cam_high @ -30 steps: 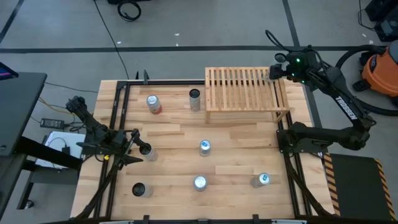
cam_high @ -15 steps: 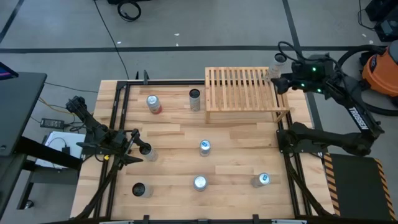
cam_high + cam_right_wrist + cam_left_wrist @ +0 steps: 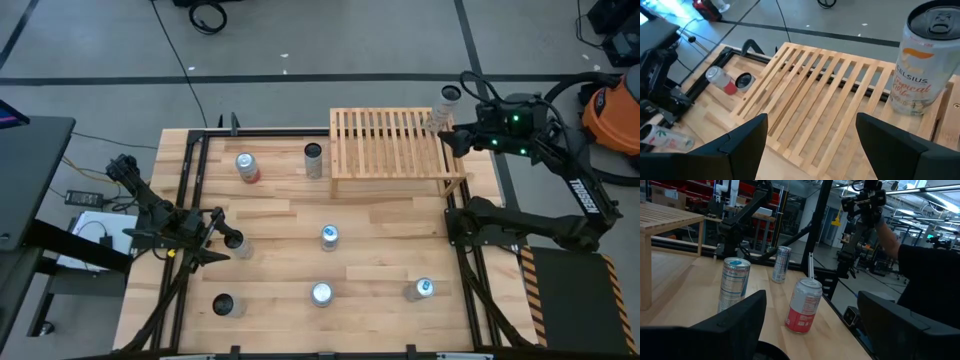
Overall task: Place canned beverage on shelf
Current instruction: Put the top blue soda can on the shelf
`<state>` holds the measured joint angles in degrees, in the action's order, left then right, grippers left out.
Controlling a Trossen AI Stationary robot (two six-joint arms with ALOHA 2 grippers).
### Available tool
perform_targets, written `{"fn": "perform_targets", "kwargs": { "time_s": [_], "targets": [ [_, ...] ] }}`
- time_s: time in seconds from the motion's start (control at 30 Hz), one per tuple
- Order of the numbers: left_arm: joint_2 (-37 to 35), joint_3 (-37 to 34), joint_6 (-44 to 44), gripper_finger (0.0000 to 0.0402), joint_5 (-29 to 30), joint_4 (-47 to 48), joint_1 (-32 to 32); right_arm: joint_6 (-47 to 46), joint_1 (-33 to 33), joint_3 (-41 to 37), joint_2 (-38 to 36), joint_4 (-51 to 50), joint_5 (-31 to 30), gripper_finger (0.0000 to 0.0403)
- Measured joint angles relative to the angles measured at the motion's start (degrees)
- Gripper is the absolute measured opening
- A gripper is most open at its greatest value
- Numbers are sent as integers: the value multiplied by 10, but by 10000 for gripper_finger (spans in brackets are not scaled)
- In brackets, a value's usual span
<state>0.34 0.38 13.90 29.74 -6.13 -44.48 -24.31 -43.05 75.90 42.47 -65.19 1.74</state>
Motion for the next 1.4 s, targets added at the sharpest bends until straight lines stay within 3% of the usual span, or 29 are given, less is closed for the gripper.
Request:
{"fn": "perform_targets", "kwargs": {
  "time_s": [0.4,0.57,0.73,0.9,1.17,1.4],
  "targets": [
    [0,0,1,316,0,0,0,11,0,0,2,0,78,312],
    [0,0,77,316,0,0,0,26,0,0,3,0,105,312],
    [0,0,84,316,0,-1,0,38,4,0,3,1,163,312],
    [0,0,113,316,0,-8,0,54,20,0,4,7,176,312],
    [0,0,102,316,0,-7,0,65,49,0,15,34,225,312],
    [0,0,14,316,0,-24,0,73,94,0,28,71,257,312]
  ]
}}
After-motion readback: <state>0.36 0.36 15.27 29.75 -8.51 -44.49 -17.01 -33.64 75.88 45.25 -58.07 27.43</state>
